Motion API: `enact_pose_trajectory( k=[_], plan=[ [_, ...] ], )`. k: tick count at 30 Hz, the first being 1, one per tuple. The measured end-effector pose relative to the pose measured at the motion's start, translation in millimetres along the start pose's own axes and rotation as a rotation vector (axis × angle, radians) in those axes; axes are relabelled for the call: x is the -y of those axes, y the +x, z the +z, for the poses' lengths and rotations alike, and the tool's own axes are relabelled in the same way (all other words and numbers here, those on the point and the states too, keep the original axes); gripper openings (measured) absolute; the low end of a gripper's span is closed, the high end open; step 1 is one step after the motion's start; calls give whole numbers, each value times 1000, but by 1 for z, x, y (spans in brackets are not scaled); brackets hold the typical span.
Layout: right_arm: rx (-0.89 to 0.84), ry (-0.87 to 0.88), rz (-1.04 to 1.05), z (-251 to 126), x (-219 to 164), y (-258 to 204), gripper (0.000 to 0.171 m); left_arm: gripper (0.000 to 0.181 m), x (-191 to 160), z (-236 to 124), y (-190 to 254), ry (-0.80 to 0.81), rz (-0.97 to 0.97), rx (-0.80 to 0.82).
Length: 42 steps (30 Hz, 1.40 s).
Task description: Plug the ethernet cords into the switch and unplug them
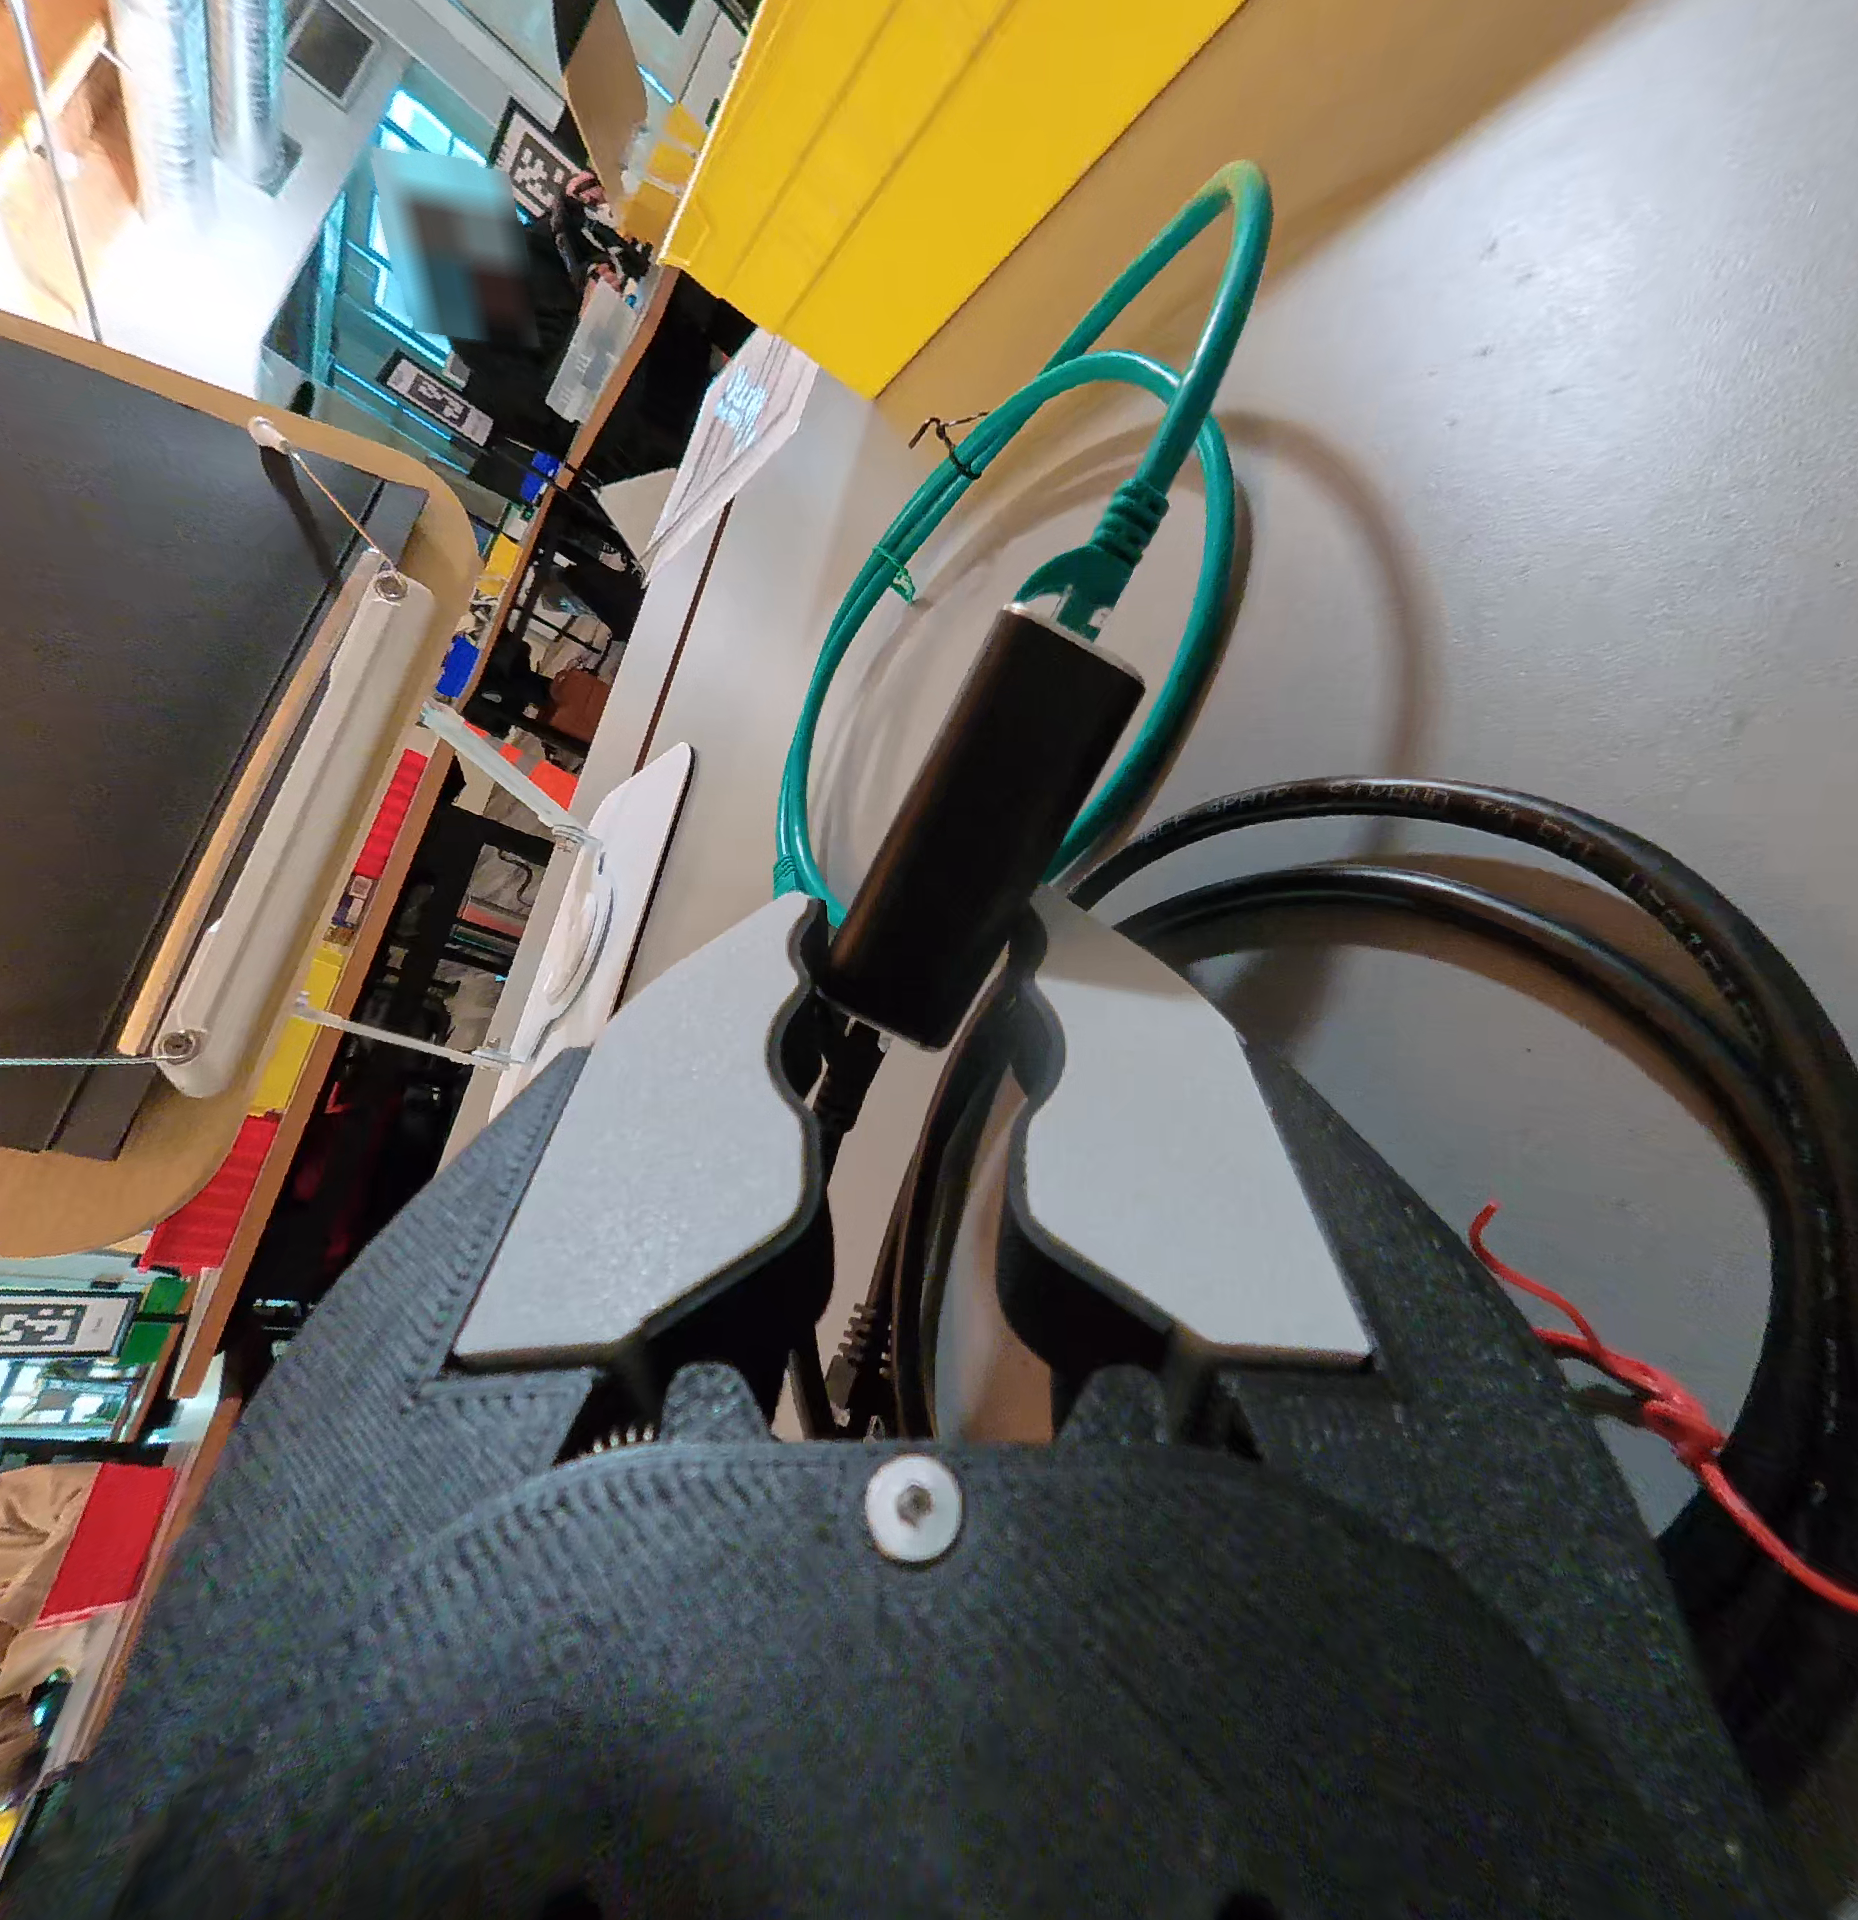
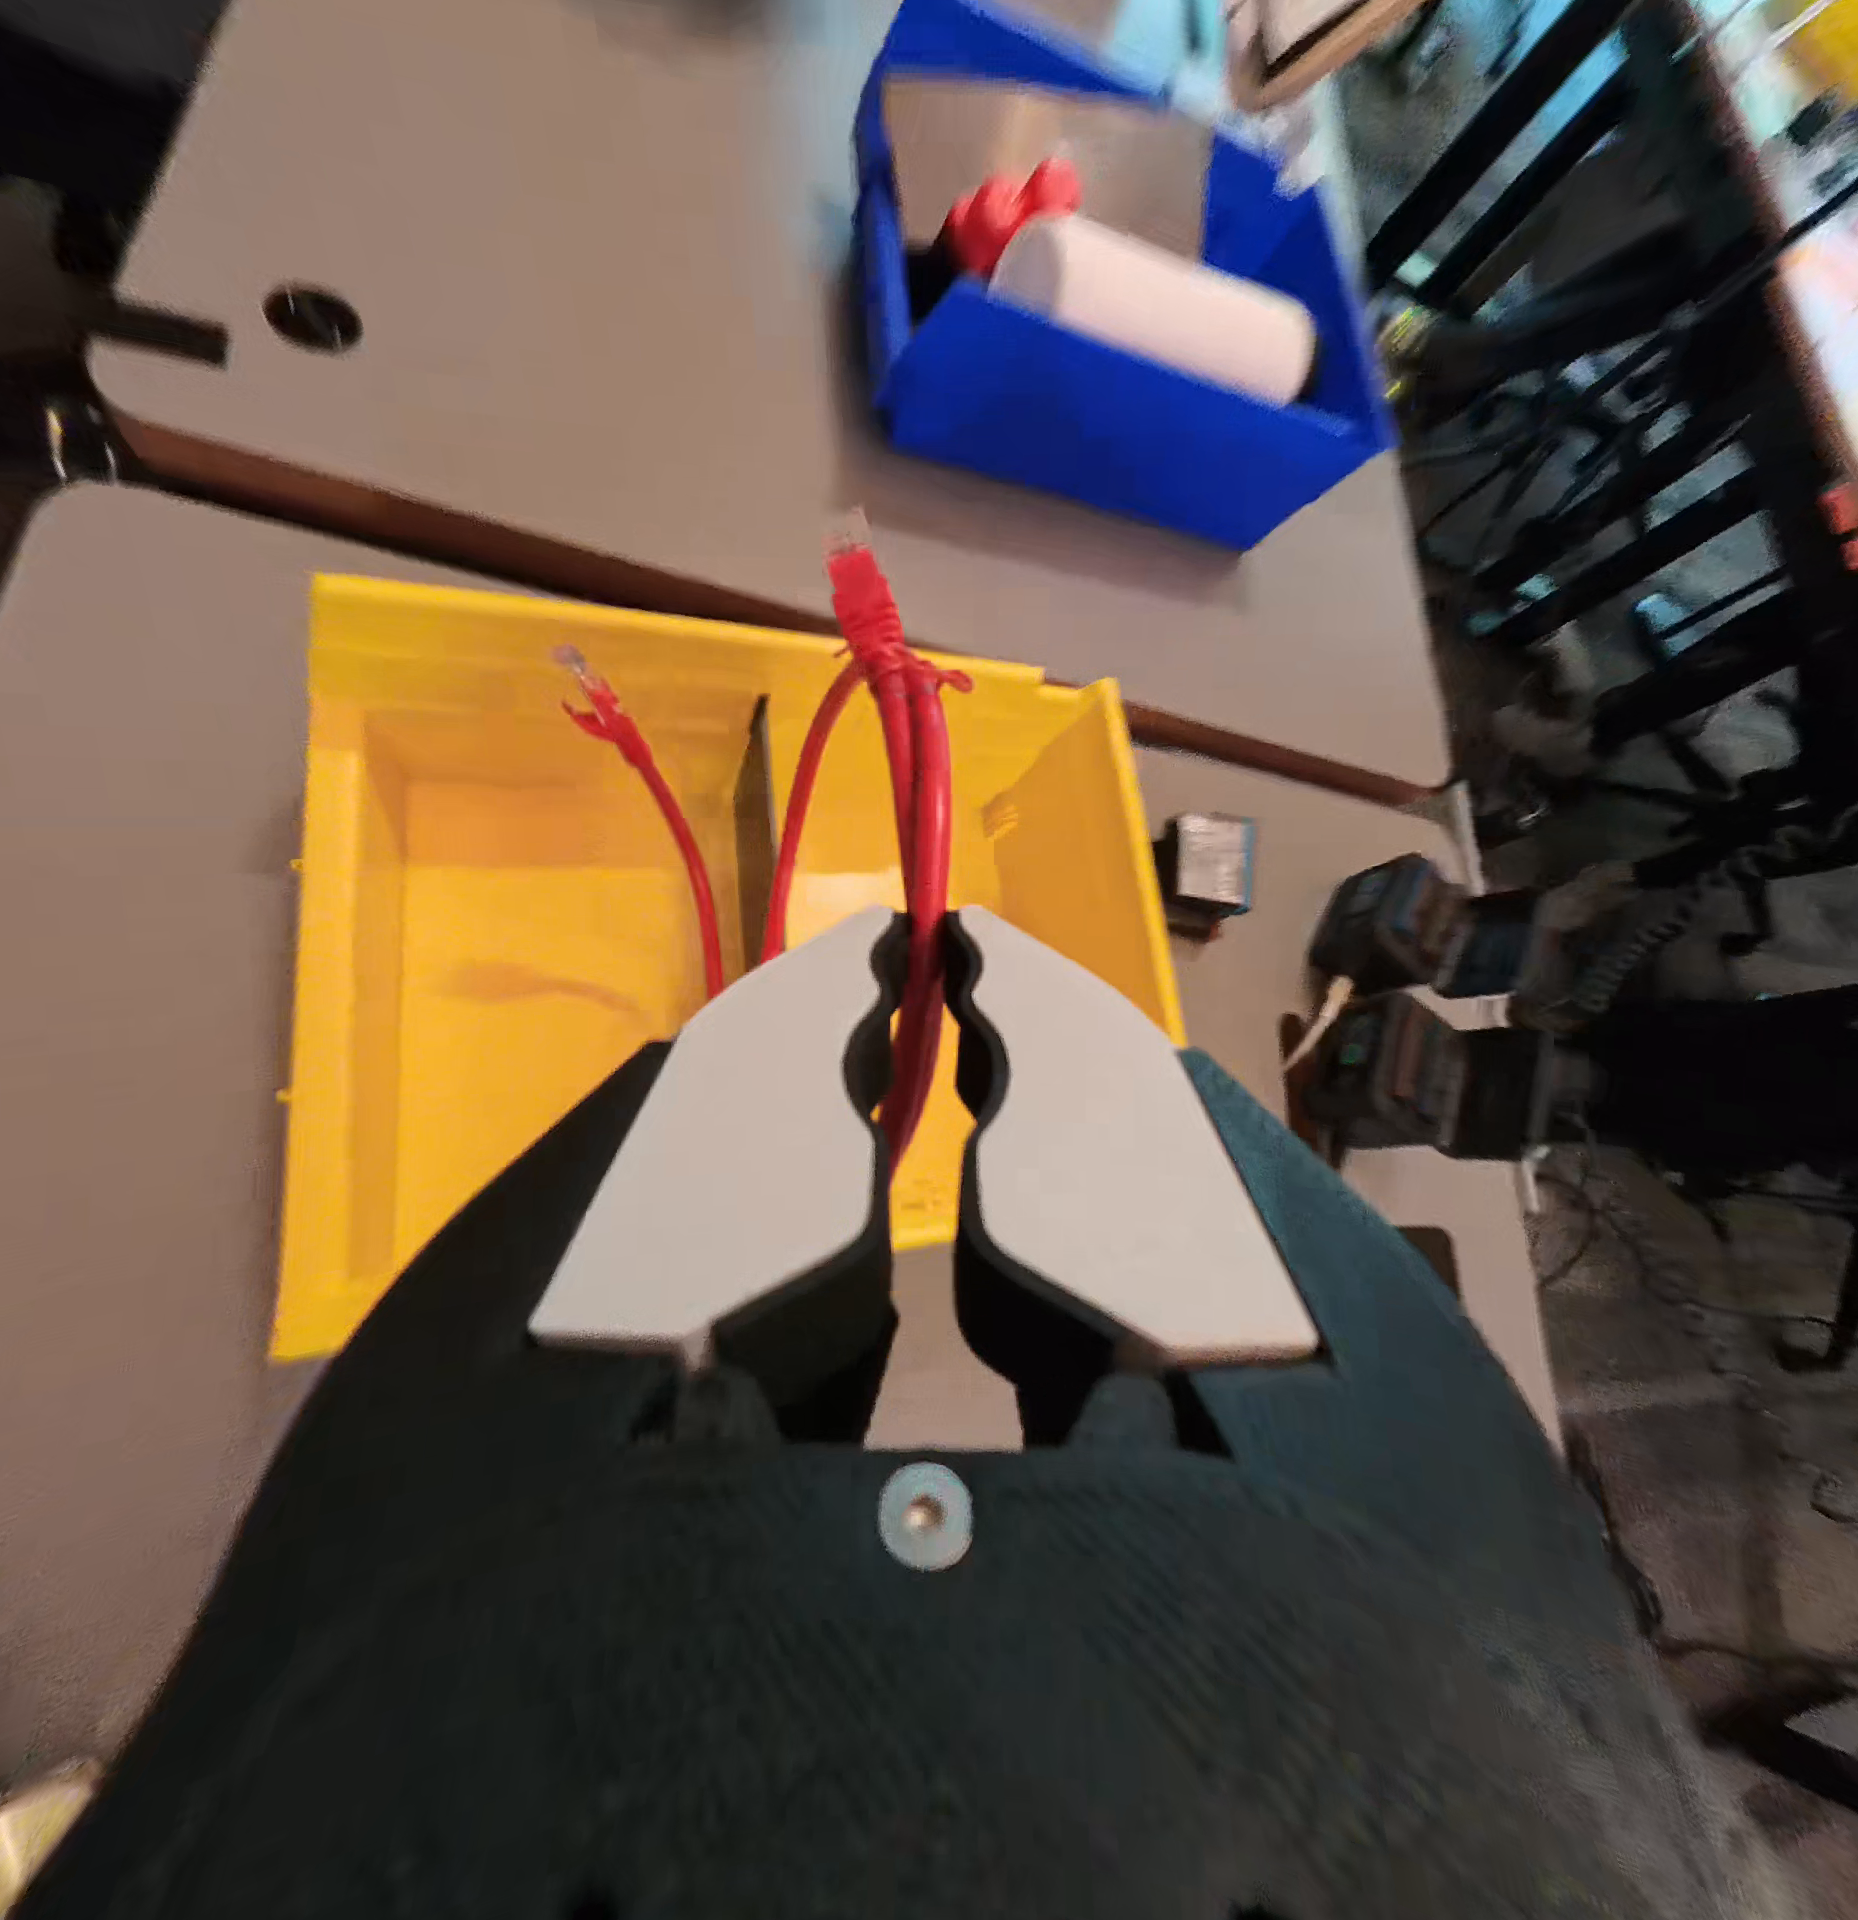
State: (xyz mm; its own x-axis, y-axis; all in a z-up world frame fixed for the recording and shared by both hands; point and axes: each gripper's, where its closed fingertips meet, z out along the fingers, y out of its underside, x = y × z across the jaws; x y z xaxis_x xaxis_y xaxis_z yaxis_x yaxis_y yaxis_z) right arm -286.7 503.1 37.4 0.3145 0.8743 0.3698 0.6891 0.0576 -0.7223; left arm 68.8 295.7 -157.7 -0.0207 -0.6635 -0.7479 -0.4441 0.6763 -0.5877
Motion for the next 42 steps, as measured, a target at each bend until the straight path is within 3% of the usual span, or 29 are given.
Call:
enact_pose_trajectory(
  k=[4,8,14,19,24,29,32,33,37,39,42],
  plan=[
    [-90,149,82,-106,7,25,6,33,-1,1,1,-6,12,-2],
    [-172,248,181,-223,-16,35,6,33,-2,1,1,-7,13,-1],
    [-299,227,287,-367,-98,6,6,33,-4,3,4,-18,34,-6],
    [-361,159,392,-438,-179,-49,6,33,-6,4,4,-27,44,-2],
    [-198,95,531,-451,-246,-113,6,33,-16,4,-2,-61,47,19],
    [-73,-19,704,-415,-328,-139,6,33,-32,4,-12,-111,41,53],
    [-197,-32,817,-391,-385,-112,8,33,-36,4,-16,-129,36,67],
    [-240,12,863,-386,-398,-99,18,33,-36,4,-16,-130,40,70],
    [-321,254,1101,-394,-415,-65,39,33,-38,4,-17,-142,43,82],
    [-387,339,1102,-406,-415,-62,46,33,-39,4,-18,-148,42,88],
    [-562,267,966,-420,-423,-69,56,33,-40,3,-18,-150,40,89]
  ],
)
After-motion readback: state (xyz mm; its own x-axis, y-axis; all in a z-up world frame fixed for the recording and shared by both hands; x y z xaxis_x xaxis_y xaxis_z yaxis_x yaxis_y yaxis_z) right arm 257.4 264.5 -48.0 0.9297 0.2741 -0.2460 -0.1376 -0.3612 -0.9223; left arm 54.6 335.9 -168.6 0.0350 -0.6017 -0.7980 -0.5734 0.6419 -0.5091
